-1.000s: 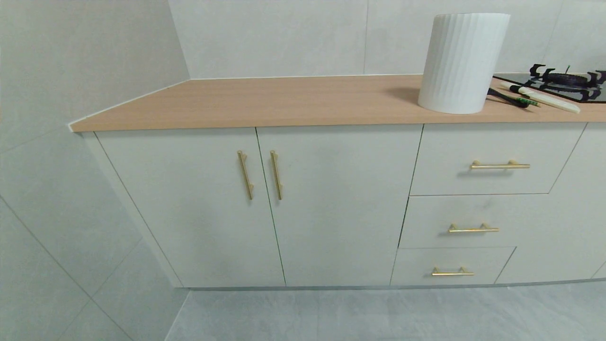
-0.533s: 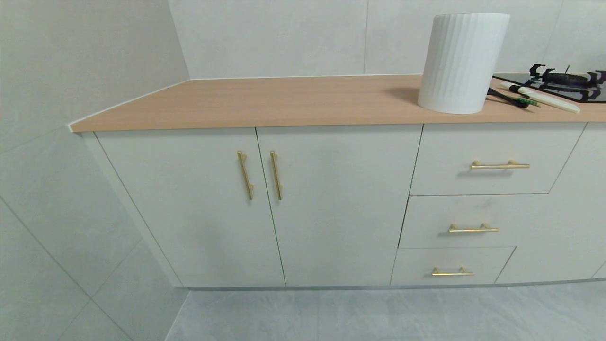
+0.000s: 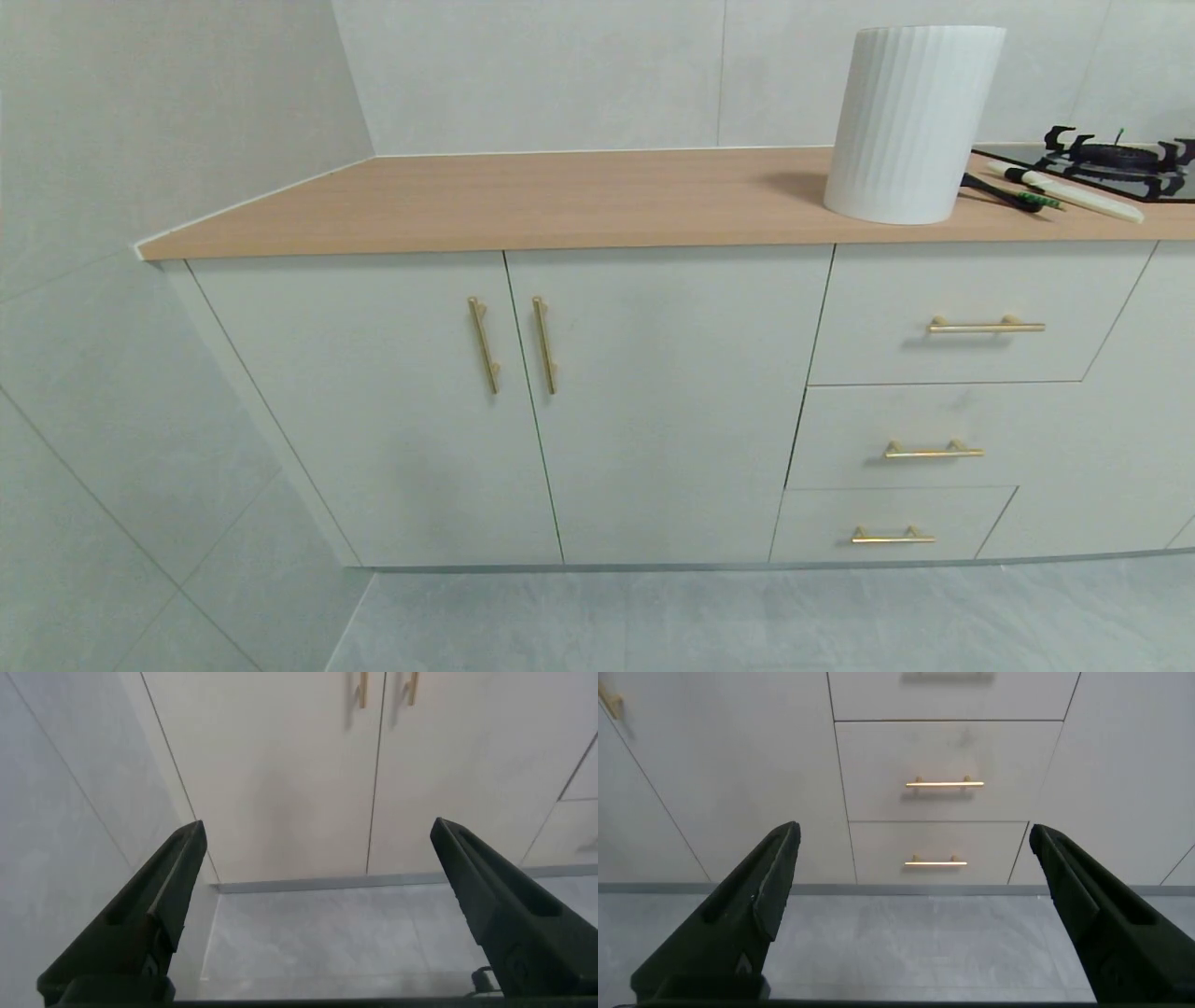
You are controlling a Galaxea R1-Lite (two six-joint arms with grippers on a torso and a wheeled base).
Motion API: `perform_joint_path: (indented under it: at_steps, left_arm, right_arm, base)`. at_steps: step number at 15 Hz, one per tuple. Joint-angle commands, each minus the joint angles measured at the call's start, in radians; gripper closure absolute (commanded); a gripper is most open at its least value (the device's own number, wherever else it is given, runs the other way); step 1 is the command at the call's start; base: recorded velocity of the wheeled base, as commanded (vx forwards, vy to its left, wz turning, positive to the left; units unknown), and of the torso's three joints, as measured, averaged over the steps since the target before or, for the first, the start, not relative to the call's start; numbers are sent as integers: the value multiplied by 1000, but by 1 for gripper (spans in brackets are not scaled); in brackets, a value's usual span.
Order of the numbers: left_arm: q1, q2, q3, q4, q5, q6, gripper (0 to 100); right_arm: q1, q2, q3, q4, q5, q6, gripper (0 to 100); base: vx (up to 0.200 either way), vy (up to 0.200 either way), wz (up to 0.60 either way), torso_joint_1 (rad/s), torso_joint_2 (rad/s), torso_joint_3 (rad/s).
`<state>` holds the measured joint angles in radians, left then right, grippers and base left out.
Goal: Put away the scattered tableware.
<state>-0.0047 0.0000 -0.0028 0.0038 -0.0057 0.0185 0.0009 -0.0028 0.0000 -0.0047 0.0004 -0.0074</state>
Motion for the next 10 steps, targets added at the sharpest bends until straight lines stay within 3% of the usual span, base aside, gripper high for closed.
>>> perform_joint_path:
  at_steps: [1, 2, 3, 4, 6, 7, 10]
  left_arm:
    - [0, 0, 1, -1, 0, -5, 0]
    - [0, 0, 3, -2, -14, 26, 0]
    - [0, 0, 3, -1, -39, 89, 0]
    - [0, 0, 3, 1, -42, 100, 0]
    - [0, 0, 1, 1, -40, 61, 0]
    - [0, 0, 1, 2, -37, 8, 0]
    - [0, 0, 0, 1, -22, -19, 0]
  right_arm:
    - [1, 3, 0, 0, 0, 0, 0]
    - [1, 3, 0, 2, -2, 0, 0]
    - [1, 3, 0, 0, -2, 6, 0]
    - [1, 3, 0, 0, -5, 15, 0]
    - [1, 3, 0, 0, -5, 14, 0]
    - [1, 3, 0, 0, -5, 17, 0]
    - [1, 3, 0, 0, -5, 15, 0]
  base:
    - [0, 0, 0, 0, 0, 0]
    - [0, 0, 0, 0, 0, 0]
    - [0, 0, 0, 0, 0, 0]
    - [0, 0, 0, 0, 0, 0]
    - [0, 0, 0, 0, 0, 0]
    - [0, 0, 0, 0, 0, 0]
    - [0, 0, 0, 0, 0, 0]
